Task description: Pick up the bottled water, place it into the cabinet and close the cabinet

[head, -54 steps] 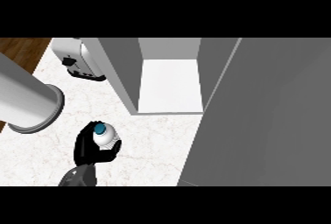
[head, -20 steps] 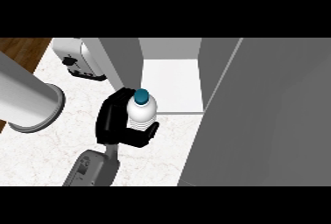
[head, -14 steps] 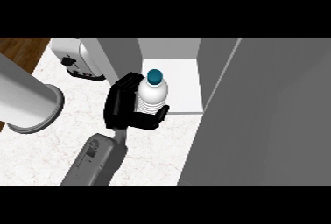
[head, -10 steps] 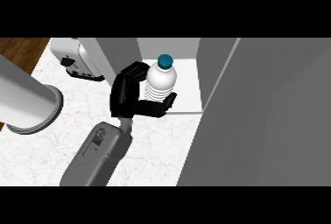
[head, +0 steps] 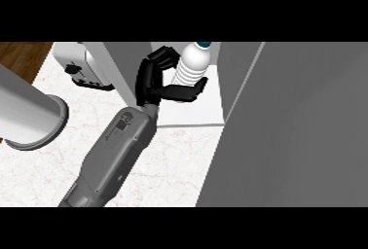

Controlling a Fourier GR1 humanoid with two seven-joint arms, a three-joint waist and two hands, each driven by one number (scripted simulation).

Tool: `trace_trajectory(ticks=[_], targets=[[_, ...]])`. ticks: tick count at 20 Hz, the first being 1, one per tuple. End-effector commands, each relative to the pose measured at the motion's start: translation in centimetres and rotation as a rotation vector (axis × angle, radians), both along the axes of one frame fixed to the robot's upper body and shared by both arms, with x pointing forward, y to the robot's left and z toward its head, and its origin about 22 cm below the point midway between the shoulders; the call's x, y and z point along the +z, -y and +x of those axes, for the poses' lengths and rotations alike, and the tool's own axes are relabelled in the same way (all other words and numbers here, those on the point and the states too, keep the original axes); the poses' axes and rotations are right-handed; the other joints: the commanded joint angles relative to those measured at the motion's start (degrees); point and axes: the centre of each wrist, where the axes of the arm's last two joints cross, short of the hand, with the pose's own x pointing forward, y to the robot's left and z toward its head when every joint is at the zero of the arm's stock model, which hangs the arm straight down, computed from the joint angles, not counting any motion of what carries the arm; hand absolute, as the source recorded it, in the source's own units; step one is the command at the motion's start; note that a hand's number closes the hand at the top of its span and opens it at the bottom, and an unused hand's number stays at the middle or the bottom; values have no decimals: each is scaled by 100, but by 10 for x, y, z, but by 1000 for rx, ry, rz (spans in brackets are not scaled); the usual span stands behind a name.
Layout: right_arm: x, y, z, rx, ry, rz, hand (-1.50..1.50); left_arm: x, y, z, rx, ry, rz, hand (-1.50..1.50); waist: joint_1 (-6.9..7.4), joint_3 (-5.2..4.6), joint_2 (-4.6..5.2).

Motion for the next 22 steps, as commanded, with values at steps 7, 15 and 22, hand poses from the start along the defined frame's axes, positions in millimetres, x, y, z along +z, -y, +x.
trace_trajectory(ticks=[7, 15, 22], targets=[[18, 11, -11, 23, 31, 28, -150, -9, 4, 35, 115, -27, 130, 150, -81, 0, 44], [11, 6, -12, 23, 38, 27, -150, -15, 7, 45, 192, -46, 307, 150, -105, 0, 42], [18, 9, -18, 49, 34, 21, -150, -24, -9, 50, 251, -88, 342, 150, -193, -6, 85]])
